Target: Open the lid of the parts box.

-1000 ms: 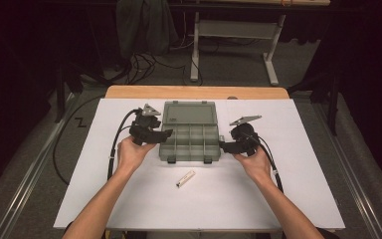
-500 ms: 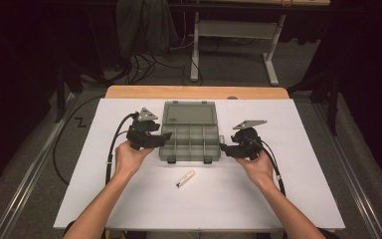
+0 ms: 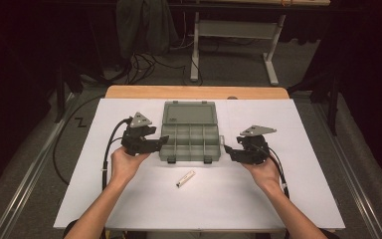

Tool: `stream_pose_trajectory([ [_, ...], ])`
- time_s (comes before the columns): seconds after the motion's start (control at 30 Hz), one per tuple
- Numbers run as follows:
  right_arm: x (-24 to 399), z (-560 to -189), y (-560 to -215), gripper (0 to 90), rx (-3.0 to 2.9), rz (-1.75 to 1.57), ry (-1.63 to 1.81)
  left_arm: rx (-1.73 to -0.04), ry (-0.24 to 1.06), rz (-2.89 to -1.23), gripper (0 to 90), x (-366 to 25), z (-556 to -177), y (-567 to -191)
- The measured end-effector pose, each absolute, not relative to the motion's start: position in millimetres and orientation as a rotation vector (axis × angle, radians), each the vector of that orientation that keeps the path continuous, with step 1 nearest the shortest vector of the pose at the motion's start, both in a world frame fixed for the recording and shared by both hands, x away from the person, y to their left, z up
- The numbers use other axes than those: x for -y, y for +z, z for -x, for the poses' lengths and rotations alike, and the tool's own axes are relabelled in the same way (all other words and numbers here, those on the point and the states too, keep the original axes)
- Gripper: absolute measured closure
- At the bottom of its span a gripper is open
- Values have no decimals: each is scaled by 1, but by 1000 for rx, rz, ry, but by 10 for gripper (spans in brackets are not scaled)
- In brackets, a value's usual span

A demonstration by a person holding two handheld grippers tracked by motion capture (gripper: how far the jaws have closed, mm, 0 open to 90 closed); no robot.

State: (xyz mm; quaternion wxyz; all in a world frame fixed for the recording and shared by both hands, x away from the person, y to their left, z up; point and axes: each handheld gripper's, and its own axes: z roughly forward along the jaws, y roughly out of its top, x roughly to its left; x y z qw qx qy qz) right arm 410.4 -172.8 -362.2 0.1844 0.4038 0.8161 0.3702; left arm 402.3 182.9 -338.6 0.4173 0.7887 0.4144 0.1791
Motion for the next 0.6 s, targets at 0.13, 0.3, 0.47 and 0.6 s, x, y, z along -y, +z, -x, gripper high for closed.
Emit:
stream_pose_trajectory([
  [0.13,180,-405,-362,427,-2272,-1138,1086,-1045,443,-1965,371,-186,-397,-341],
  [0.3,188,-401,-364,424,-2268,-1145,1103,-1052,465,-1962,358,-186,-392,-345],
  [0.47,194,-396,-365,421,-2256,-1140,1120,-1051,463,-1961,355,-185,-388,-348],
  [0.6,197,-392,-365,418,-2243,-1130,1135,-1049,467,-1943,354,-187,-385,-348],
])
